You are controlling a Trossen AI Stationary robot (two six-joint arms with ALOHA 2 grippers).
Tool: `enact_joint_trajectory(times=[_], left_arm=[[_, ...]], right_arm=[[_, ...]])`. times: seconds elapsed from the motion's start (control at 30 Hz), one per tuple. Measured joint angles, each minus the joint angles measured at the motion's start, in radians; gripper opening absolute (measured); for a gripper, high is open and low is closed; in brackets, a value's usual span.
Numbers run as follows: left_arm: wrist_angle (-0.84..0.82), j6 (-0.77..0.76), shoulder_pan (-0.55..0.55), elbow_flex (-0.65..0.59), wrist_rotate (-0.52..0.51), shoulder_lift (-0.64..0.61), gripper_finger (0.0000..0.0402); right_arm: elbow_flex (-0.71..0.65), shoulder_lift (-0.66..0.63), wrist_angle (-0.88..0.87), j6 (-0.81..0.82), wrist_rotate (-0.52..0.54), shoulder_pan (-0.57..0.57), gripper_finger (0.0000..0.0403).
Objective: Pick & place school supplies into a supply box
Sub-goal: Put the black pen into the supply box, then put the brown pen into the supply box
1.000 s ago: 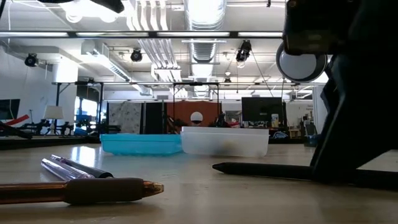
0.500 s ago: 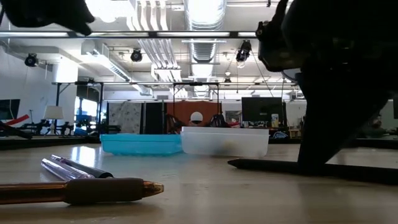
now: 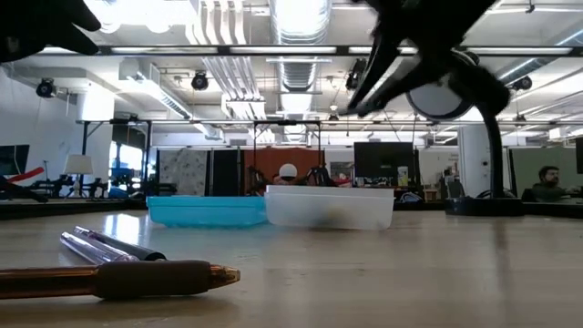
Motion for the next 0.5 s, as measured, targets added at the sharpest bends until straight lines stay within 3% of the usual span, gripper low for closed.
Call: enact_joint_trajectory(times=[0.17,0.4,0.5], left_arm=[[0.093,0.017,0.000,-0.031,0.016,0.016,0.0100],[0.112,0.088,-0.003,-0.037,0.144,0.071,0.0100],[0.115,0.180,-0.003,-0.037,0.178,0.116,0.0100]], right_arm=[[-0.016,-0.009,0.082,-0.201,-0.125,-0.150,0.0035],[-0.059,0.017,0.081,-0.315,-0.274,-0.264,0.0128],[-0.072,0.021,0.075,-0.316,-0.261,-0.248,0.0171]])
